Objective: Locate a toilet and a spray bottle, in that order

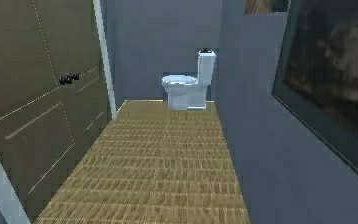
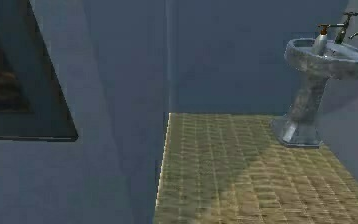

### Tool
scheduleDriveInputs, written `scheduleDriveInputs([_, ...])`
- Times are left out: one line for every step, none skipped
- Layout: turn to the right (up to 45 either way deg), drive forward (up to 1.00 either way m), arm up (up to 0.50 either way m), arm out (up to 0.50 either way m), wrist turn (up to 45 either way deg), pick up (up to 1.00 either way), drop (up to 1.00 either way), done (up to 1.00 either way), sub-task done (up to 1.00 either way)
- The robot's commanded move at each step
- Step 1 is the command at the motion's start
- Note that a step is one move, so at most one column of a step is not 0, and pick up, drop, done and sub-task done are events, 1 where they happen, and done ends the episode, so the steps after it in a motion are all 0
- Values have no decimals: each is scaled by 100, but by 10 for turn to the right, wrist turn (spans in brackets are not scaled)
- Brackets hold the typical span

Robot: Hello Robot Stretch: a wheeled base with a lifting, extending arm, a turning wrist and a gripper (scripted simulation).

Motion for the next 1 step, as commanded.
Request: scheduleDriveInputs([0,100,0,0,0,0,0,0,0])
